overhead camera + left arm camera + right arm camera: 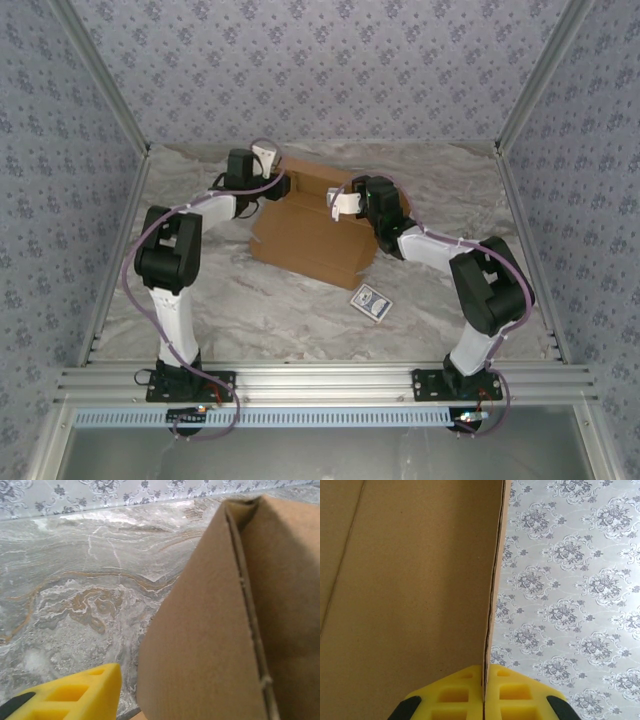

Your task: Fold the paper box

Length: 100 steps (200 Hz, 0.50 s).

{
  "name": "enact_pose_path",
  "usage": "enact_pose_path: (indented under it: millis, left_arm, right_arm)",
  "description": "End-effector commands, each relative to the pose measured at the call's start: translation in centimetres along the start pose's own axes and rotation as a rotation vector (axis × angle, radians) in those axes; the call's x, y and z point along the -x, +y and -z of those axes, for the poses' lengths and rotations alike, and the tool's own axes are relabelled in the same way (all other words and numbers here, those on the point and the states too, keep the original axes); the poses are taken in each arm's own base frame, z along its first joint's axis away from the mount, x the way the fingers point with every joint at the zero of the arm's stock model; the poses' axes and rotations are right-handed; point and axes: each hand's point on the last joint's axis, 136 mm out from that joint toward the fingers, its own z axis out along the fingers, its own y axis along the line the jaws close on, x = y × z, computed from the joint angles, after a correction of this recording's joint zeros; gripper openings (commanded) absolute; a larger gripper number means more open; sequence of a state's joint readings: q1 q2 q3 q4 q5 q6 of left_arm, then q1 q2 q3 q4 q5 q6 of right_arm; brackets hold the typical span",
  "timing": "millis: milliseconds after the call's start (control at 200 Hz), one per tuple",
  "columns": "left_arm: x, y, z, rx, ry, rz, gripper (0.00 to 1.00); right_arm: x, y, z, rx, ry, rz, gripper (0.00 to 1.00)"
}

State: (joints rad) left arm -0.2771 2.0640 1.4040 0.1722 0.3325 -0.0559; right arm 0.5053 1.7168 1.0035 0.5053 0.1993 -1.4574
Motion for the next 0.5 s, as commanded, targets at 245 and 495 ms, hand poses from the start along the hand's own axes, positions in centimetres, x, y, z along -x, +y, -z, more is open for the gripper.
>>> enact_pose_path:
  millis: [245, 495]
  left_arm:
    - [1.2, -0.7, -0.9, -0.069, 0.017, -0.079, 0.46]
    - [1.3, 1.9, -1.0, 0.086, -0.005, -0.004, 0.40]
  right_arm:
    - [-0.2, 2.2, -0.2, 0.146, -0.035, -0.016, 0.00]
    - [-0.2, 2.3, -0.2, 0.166, -0.037, -0.040, 0.00]
